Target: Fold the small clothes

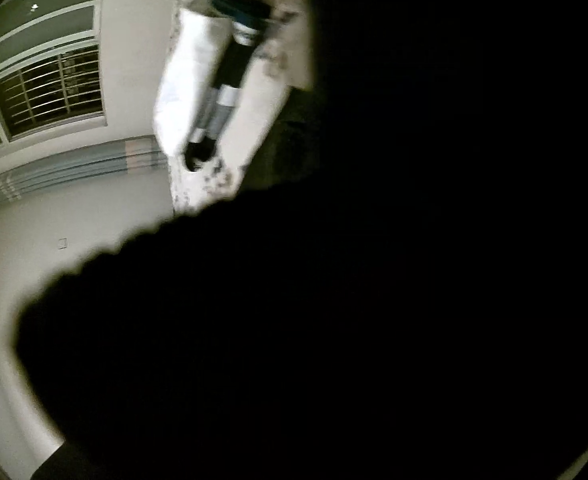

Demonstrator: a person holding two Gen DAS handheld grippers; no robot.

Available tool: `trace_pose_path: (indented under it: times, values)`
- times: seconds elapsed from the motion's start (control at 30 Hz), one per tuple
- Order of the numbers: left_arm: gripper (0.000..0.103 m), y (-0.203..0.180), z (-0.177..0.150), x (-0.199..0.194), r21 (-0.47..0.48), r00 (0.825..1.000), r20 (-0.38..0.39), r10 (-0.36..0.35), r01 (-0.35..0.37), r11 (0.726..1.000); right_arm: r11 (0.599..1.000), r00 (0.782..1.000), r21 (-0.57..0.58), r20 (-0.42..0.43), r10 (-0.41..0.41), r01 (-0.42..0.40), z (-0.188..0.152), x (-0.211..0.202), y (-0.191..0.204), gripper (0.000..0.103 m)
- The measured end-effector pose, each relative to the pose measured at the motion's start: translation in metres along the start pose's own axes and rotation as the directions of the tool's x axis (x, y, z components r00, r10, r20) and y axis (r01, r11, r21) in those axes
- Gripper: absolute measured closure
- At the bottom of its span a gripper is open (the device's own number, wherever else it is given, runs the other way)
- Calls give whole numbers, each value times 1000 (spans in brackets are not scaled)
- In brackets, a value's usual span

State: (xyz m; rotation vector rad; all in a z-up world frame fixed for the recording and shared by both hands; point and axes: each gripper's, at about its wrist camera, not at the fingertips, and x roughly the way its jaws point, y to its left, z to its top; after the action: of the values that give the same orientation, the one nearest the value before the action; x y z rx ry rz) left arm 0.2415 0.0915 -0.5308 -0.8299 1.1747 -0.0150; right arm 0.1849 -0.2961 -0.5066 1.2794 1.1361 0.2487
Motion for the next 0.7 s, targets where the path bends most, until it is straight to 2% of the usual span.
trace_pose_path:
  times: [0.17,0.3,0.37,0.47,0.53,0.57,0.7]
  values:
    - [82,-45,37,-24,74,999,-24,-38,40,996,999,999,-20,40,35,-34,-5,-21,48,88]
    - [82,-98,85,-29,149,997,-37,-71,76,986,995,992,-62,94,78,-72,14,-29,100,88]
    - [82,-131,116,-28,193,995,-36,-90,95,976,993,985,-78,137,104,-94,36,-21,132,88]
    - [82,-180,166,-13,265,994,-40,-102,109,958,988,970,-103,201,138,-119,73,-47,148,88]
    - [82,-200,199,6,298,992,-53,-111,122,947,984,954,-118,256,157,-130,108,-44,166,88]
    - [82,-213,225,23,315,992,-60,-114,127,941,984,947,-118,276,163,-134,123,-39,173,88]
    - [81,-243,290,85,390,991,-100,-92,124,912,982,916,-99,356,186,-161,190,6,190,88]
